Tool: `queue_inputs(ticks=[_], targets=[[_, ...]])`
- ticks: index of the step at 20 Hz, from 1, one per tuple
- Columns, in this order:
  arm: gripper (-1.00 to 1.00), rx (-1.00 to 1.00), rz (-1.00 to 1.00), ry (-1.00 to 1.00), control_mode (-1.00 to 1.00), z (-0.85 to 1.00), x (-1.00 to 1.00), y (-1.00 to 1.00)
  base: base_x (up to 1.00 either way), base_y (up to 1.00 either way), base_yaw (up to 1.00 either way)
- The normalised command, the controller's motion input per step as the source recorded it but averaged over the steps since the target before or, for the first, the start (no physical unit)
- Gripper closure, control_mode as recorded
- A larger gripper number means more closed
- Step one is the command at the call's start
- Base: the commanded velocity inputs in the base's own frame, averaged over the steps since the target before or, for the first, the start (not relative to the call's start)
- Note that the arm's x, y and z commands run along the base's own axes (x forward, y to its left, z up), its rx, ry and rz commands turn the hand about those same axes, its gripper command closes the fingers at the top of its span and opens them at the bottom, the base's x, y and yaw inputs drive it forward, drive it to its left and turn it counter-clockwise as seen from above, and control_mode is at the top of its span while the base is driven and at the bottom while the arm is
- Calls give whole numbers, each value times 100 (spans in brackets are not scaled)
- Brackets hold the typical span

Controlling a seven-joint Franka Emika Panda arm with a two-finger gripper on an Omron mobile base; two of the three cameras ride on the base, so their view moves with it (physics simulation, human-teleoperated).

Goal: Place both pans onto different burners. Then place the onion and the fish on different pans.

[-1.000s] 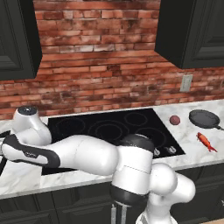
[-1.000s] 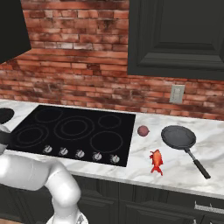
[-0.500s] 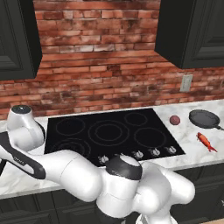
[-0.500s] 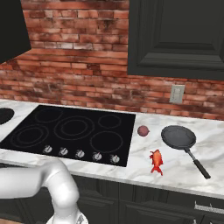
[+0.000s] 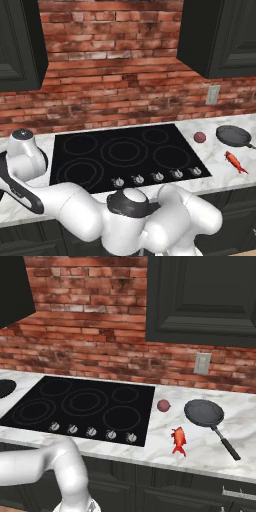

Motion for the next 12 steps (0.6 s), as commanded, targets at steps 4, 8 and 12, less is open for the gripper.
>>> queue_inputs(ticks=[4,8,12], targets=[[-100,0,-2,0,-100,-22,21,42,0,0,0],[-100,0,-6,2,-100,-8,15,37,0,0,0],[-100,0,-5,0,-100,-1,0,27,0,0,0]])
